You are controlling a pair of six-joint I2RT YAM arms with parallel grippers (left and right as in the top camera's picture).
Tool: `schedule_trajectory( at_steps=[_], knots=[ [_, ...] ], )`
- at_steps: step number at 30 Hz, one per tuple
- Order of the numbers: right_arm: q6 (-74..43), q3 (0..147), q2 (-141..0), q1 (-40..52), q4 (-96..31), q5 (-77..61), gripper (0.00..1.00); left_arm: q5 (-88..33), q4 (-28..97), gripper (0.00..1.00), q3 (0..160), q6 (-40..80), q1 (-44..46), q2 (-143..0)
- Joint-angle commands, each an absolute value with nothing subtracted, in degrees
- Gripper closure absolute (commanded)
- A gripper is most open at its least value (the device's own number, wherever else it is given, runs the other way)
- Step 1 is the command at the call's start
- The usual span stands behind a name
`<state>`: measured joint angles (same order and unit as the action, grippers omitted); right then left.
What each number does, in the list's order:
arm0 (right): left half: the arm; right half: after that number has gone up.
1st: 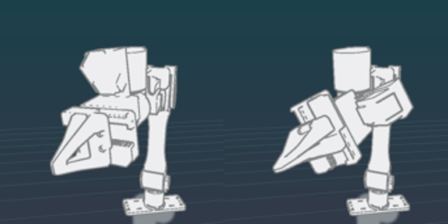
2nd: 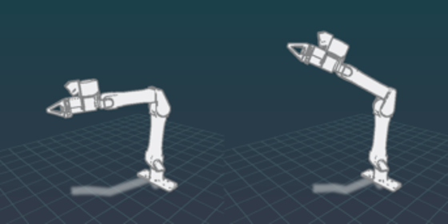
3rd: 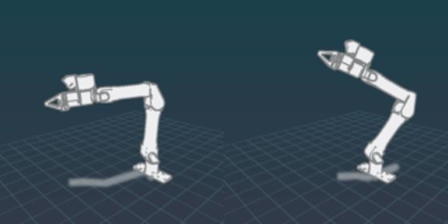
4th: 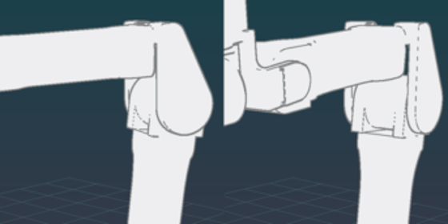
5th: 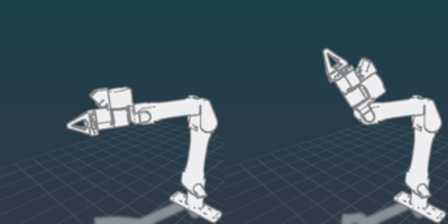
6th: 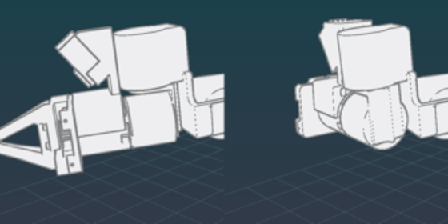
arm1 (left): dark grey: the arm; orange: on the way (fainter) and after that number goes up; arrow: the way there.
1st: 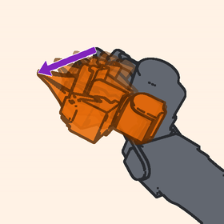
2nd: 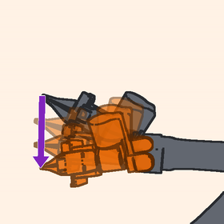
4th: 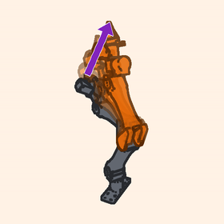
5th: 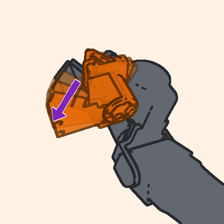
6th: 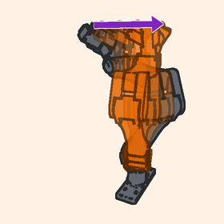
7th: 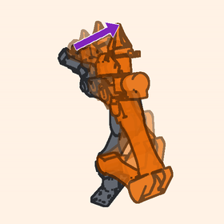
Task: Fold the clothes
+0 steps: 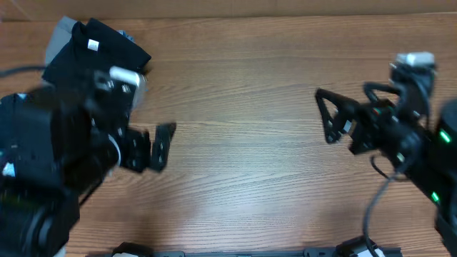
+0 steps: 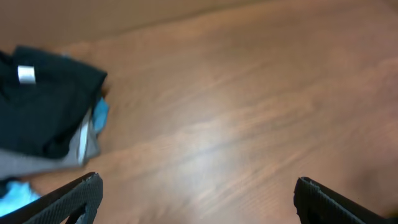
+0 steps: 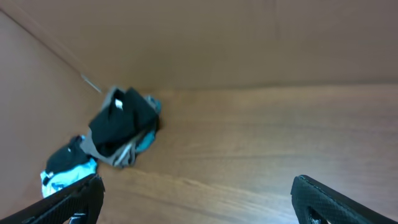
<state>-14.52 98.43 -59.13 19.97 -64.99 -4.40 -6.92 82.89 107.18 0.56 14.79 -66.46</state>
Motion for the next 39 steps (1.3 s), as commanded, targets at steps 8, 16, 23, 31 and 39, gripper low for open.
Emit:
schedule_trajectory(
  at_steps=[8, 16, 23, 31, 39],
  knots=[
    [-13.67, 98.7, -57.65, 20.18, -69.3, -2.59, 0.0, 0.01, 85.41, 0.0, 107.13, 4.75, 18.13, -68.05],
    [-13.63, 98.7, -58.41, 20.18, -72.47, -2.59, 0.0, 0.01, 85.45, 0.0, 107.13, 4.75, 18.13, -70.22],
    [-12.58, 98.19, -58.26, 19.57, -69.04, 5.82, 0.0, 0.01, 85.47, 0.0, 107.13, 4.75, 18.13, -72.29],
    [-12.58, 78.52, -46.76, 13.54, -45.36, 9.19, 0.0, 0.01, 85.47, 0.0, 107.13, 4.75, 18.13, -74.65],
    [-12.58, 51.77, -27.64, 12.97, -36.42, 9.41, 0.0, 0.03, 85.47, 0.0, 107.13, 4.75, 18.13, -77.32]
  ],
)
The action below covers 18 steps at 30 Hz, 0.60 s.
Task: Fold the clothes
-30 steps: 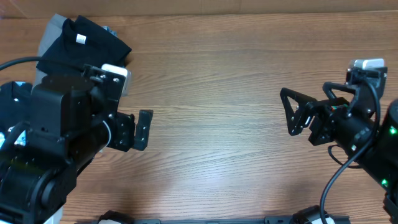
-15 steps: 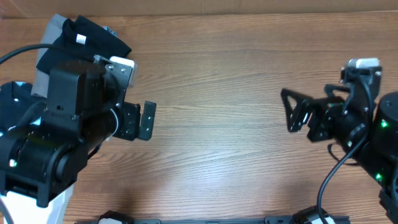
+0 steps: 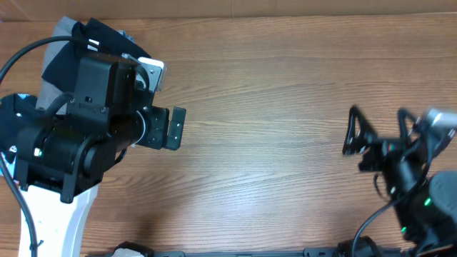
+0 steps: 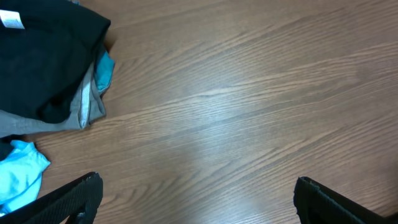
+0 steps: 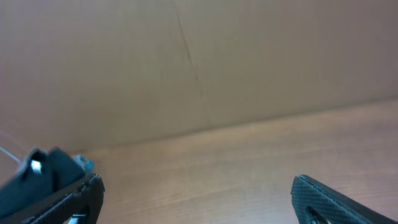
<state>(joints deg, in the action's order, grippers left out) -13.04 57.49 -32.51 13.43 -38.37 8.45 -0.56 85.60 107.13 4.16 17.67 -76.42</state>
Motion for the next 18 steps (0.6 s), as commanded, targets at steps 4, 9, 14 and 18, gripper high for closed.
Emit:
schedule_trajectory(
  at_steps=[4, 9, 14, 18],
  knots=[
    [-12.56, 41.04, -17.96, 12.97, -31.83, 9.63, 0.0, 0.03, 85.45, 0.0, 107.13, 4.75, 18.13, -78.74],
    [-12.6, 28.21, -9.17, 12.6, -25.8, 10.44, 0.0, 0.03, 85.45, 0.0, 107.13, 4.75, 18.13, -79.96],
    [-12.62, 15.31, -4.25, 12.34, -13.69, 10.26, 0.0, 0.01, 85.45, 0.0, 107.13, 4.75, 18.13, -80.75],
    [-12.62, 7.33, -1.02, 12.34, -6.48, 10.26, 0.0, 0.01, 85.45, 0.0, 107.13, 4.75, 18.13, -81.23]
  ],
)
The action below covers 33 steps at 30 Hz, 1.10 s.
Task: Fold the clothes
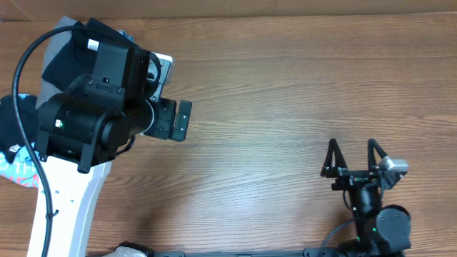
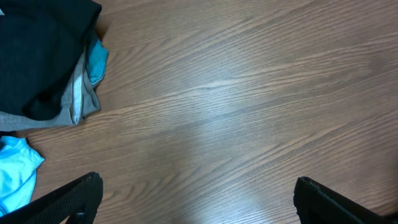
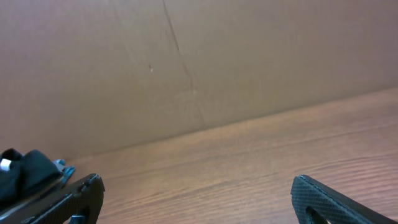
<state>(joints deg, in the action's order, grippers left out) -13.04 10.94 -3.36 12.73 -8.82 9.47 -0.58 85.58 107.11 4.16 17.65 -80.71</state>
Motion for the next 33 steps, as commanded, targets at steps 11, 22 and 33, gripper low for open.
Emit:
schedule_trajectory(
  at_steps=[11, 22, 33],
  knots=[
    [-12.58, 0.45, -0.3, 12.34, -3.57, 10.28, 0.0, 0.01, 85.45, 0.0, 107.13, 4.75, 18.13, -81.38],
    [-12.58, 0.45, -0.43, 12.34, -3.68, 10.28, 0.0, 0.01, 85.45, 0.0, 107.13, 4.75, 18.13, -81.38],
    [-12.58, 0.45, -0.43, 12.34, -3.68, 10.28, 0.0, 1.15, 85.49, 0.0, 107.02, 4.71, 18.0, -80.66]
  ],
)
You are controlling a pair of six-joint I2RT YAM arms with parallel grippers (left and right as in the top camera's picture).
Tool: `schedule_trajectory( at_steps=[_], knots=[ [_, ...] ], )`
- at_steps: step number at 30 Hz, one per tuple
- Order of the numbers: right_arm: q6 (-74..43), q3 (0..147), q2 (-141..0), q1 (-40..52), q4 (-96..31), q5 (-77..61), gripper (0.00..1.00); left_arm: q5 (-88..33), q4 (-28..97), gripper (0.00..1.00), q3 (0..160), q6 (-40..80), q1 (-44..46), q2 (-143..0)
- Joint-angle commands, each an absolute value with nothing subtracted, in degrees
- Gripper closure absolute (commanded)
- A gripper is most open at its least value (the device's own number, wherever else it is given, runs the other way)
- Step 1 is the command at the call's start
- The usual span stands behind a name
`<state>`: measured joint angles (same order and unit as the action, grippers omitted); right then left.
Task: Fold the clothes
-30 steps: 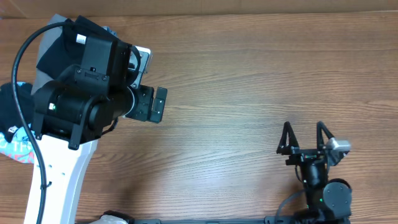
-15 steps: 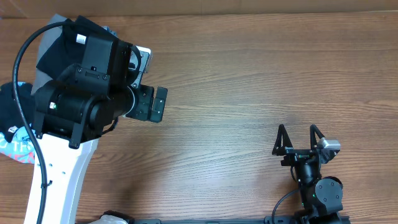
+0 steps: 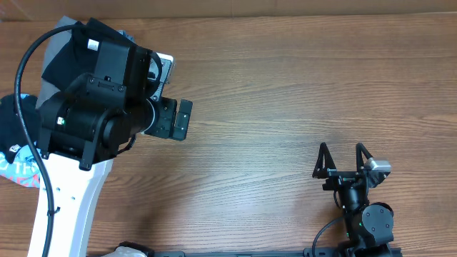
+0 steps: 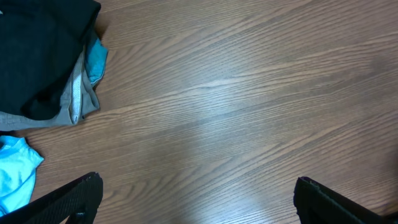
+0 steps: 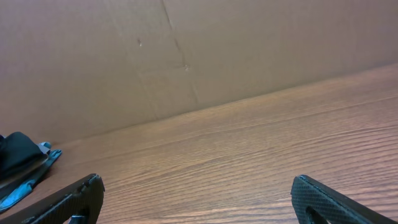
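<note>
A heap of clothes lies at the table's far left corner: a black garment point(image 3: 71, 44) on top, grey cloth point(image 4: 76, 104) under it and blue fabric point(image 4: 17, 169) beside it. The heap also shows small at the left edge of the right wrist view point(image 5: 20, 157). My left gripper point(image 3: 176, 119) hangs open over bare wood just right of the heap, nothing between its fingers point(image 4: 74, 196). My right gripper point(image 3: 341, 148) stands open near the front right edge, pointing toward the back wall, fingers point(image 5: 317, 199) wide apart.
The wooden table point(image 3: 285, 93) stretches bare between the two arms. A brown cardboard wall point(image 5: 205, 50) runs along the far edge. Another dark and patterned piece of cloth point(image 3: 14, 160) lies at the left edge, partly under the left arm.
My right gripper has shifted slightly left and tilted down a little, so the table fills more of its view. The left arm and the clothes have not moved.
At first my left gripper was lower at the left and my right gripper was out at mid right, pointing left. Then the left gripper sat beside the heap and the right arm was at the far right edge. The right arm then stood at the front edge, where it stays.
</note>
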<state>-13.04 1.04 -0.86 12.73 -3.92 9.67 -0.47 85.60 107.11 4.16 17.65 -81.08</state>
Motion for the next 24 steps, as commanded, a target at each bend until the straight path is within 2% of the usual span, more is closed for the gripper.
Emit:
schedule_trajectory(
  at_steps=[1, 3, 6, 12, 18, 24],
  knots=[
    [-12.58, 0.45, -0.43, 12.34, -3.66, 10.28, 0.0, 2.68, 85.03, 0.0, 106.83, 4.01, 18.0, -79.72],
    [-12.58, 0.45, -0.43, 12.34, -3.68, 10.28, 0.0, 7.44, 80.93, 0.0, 105.54, 3.2, 17.98, -76.93],
    [-12.58, 0.45, -0.43, 12.34, -3.68, 10.28, 0.0, 11.29, 68.07, 0.0, 99.33, 0.91, 17.41, -70.87],
    [-12.58, 0.45, -0.43, 12.34, -3.68, 10.28, 0.0, 5.04, 44.62, 0.0, 75.42, -4.78, 9.41, -53.36],
    [-12.58, 0.45, -0.43, 12.34, -3.66, 10.28, 0.0, -1.02, 35.92, 0.0, 54.3, -4.8, 0.49, -34.98],
    [-12.58, 0.45, -0.43, 12.34, -3.68, 10.28, 0.0, -0.89, 27.97, 0.0, 36.47, -6.33, -2.61, -17.93]
  ],
)
